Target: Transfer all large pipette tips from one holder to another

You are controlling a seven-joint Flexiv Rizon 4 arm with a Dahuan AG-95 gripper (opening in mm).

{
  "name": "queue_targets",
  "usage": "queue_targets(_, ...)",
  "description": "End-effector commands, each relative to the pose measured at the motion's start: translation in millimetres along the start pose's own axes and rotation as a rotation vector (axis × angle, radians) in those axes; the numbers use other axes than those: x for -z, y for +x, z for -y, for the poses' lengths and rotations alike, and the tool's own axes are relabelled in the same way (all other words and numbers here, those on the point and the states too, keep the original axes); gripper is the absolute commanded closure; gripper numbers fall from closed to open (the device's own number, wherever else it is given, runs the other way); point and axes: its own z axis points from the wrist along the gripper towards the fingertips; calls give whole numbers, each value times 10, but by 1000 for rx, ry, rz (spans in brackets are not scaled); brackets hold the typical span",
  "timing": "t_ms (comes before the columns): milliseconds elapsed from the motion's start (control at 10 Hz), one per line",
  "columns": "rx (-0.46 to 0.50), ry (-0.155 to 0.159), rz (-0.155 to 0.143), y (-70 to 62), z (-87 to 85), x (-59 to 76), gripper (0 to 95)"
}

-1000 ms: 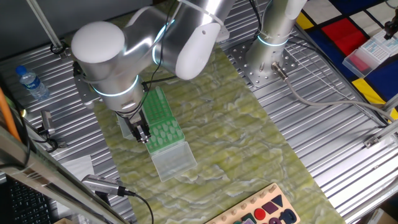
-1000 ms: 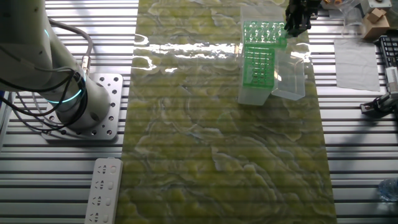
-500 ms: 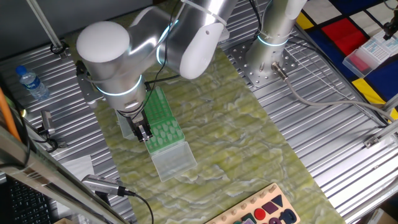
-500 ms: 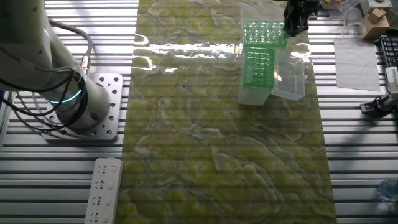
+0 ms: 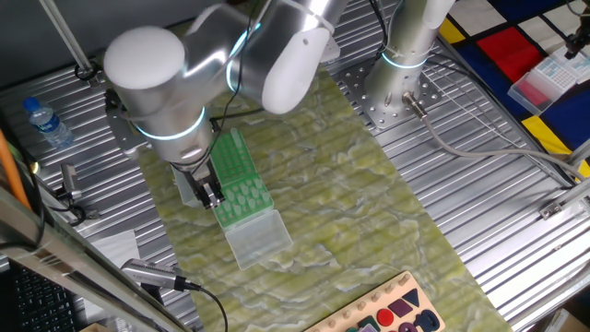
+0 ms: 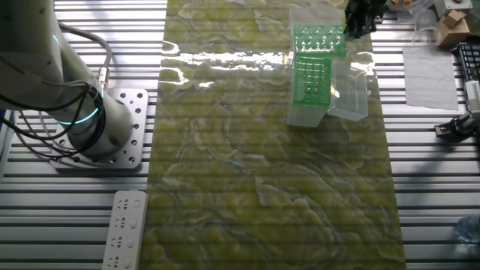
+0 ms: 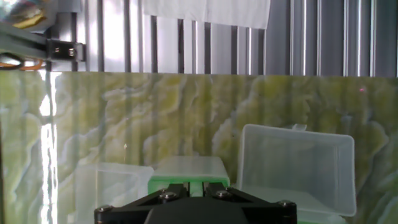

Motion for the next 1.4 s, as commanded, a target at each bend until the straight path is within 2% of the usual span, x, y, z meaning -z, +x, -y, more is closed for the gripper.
queue_targets(100, 43, 0, -7, 64, -5, 303, 950)
queue_targets(200, 62, -1, -10, 117, 0, 508, 950)
queue_targets(400, 77, -3, -30, 164, 30, 767, 950)
queue_targets(900, 120, -24, -48, 210, 170, 1083, 950)
queue_targets(1100, 141, -35, -79, 228, 249, 1314, 950)
queue_targets(1400, 217, -29, -123, 298, 430, 1468, 950)
